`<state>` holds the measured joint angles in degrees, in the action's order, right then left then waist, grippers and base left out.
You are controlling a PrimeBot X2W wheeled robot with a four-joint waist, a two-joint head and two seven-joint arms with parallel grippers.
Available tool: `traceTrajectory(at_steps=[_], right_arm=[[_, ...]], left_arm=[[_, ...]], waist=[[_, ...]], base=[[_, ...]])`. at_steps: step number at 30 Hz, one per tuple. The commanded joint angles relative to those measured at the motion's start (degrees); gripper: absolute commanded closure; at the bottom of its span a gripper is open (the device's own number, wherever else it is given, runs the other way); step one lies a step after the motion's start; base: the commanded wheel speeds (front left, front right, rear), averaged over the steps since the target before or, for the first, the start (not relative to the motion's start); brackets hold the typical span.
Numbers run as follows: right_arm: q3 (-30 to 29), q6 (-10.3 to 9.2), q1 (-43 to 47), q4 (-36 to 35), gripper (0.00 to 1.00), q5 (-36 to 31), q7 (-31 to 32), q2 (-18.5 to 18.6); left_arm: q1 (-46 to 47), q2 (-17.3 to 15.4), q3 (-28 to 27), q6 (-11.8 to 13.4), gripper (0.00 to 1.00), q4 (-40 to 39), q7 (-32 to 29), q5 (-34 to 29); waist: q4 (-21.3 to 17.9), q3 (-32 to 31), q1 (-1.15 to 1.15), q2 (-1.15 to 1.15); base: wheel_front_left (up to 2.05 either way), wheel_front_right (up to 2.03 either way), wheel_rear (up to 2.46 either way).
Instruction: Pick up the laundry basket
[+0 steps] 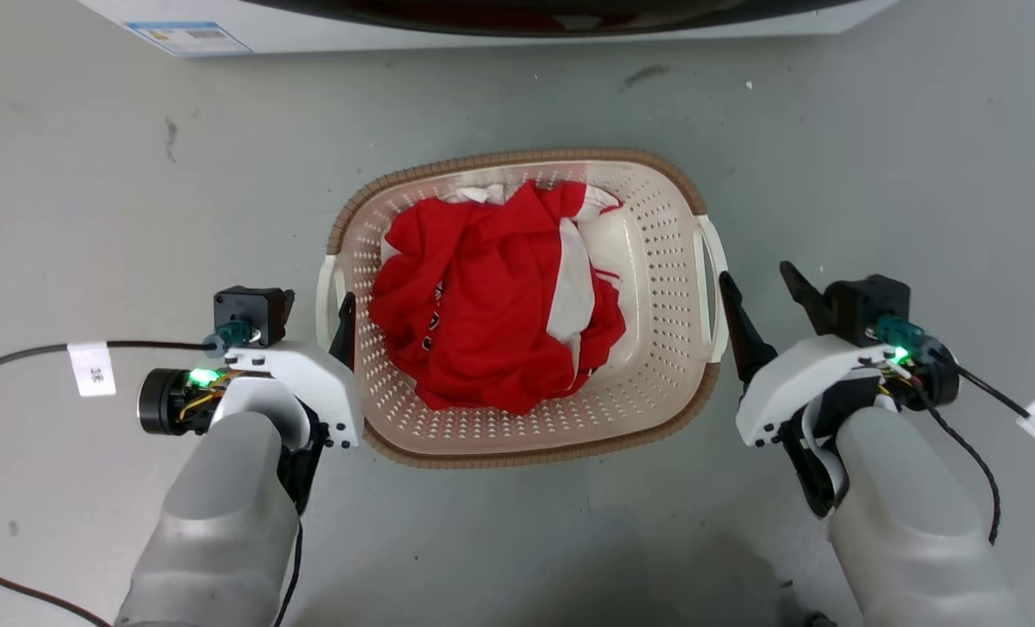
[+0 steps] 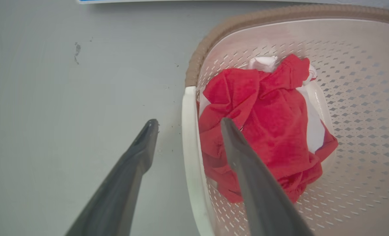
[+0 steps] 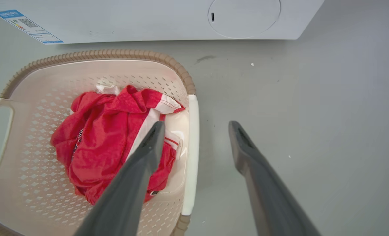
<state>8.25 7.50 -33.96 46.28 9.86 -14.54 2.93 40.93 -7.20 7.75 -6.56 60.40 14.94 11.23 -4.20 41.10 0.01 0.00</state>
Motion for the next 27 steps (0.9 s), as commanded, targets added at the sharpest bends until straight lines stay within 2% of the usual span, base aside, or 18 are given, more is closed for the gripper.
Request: traceTrajectory(at_steps=[1,11,24,25,26,27], right_arm=[[1.2,-0.03,-2.0,2.2,0.00,1.1,0.0,-0.1],[9.8,-0.02,-9.6,12.8,0.00,8.8,0.4,-0.1],[18.4,-0.02,-16.6,20.5,0.00,17.3,4.5,-0.1],[18.9,-0.02,-16.8,20.8,0.36,18.1,5.0,-0.1],[19.4,-0.03,-17.1,21.1,0.61,18.5,5.3,-0.1],[19.9,-0.02,-17.4,21.3,0.91,19.0,5.5,-0.1]], left_arm=[[1.6,-0.5,0.2,-0.2,0.00,1.8,-0.5,0.4],[7.0,-2.1,1.8,-0.8,0.00,9.1,-2.9,1.8],[12.4,-2.4,5.2,-0.9,0.00,11.3,-5.3,4.8],[12.5,-2.2,5.6,-0.9,0.07,11.4,-5.8,5.2],[12.7,-2.1,6.0,-0.9,0.58,11.4,-6.0,5.6],[13.0,-2.1,6.4,-0.9,0.83,11.3,-6.0,5.8]], waist=[[-0.7,1.3,-0.01,0.00],[-1.7,4.6,-0.01,0.00],[-1.7,7.7,-0.01,0.00],[-1.7,7.8,-0.01,0.00],[-1.7,7.9,-0.01,0.00],[-1.7,8.0,-0.01,0.00]], base=[[0.00,0.00,0.00],[0.00,0.00,0.00],[0.00,0.00,0.00],[0.00,0.00,0.00],[0.00,0.00,0.00],[0.00,0.00,0.00]])
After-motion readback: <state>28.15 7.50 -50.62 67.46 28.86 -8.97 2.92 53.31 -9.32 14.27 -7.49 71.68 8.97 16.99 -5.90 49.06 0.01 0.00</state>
